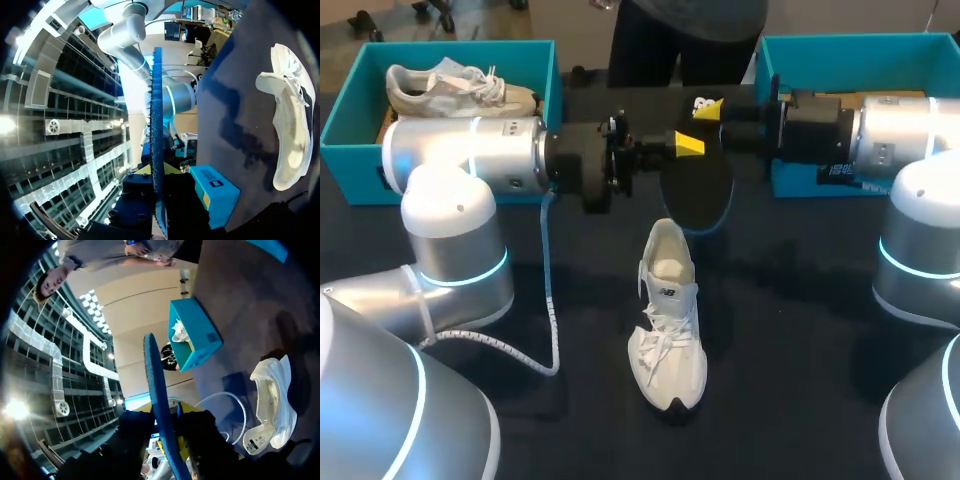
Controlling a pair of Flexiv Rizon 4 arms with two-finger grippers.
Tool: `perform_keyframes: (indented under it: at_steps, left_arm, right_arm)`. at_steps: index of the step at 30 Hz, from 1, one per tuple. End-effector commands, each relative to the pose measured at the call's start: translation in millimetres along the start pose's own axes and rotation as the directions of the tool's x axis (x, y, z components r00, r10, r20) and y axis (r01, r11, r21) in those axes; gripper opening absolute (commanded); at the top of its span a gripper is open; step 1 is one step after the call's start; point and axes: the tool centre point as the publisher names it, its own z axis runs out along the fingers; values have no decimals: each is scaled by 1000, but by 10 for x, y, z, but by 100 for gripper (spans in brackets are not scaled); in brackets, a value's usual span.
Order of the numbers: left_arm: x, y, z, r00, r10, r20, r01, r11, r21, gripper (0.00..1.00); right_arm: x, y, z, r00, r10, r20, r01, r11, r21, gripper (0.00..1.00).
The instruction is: Take the shoe out of the shoebox, open the shoe tongue, remove and reinsert the insole, then place the shoe into the shoebox
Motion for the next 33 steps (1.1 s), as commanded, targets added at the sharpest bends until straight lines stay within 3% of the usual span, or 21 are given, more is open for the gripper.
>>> perform_keyframes:
  at_steps: [1, 5, 12, 28, 33]
  left_arm:
    - [-1, -47, -72, 1000, 3, 1, -3, 1000, -7, 0]
    - [-18, -72, -150, 1000, -8, -6, 8, 1000, 1, 0]
    - [17, -50, -287, 998, -33, -49, 33, 999, -1, 0]
    - [15, -49, -306, 998, -29, -57, 29, 1000, -5, 0]
    - [15, -49, -306, 998, -29, -57, 29, 1000, -5, 0]
  right_arm:
    - [-65, -67, -166, 999, -36, -22, 36, 999, 8, 100]
    - [-108, -111, -369, 993, -112, -22, 113, 993, 20, 100]
    - [-103, -278, -616, 961, -274, -43, 277, 949, 150, 100]
    - [-98, -289, -635, 962, -271, -27, 272, 950, 150, 100]
    - [-229, -315, -874, 942, -333, -28, 329, 911, 250, 100]
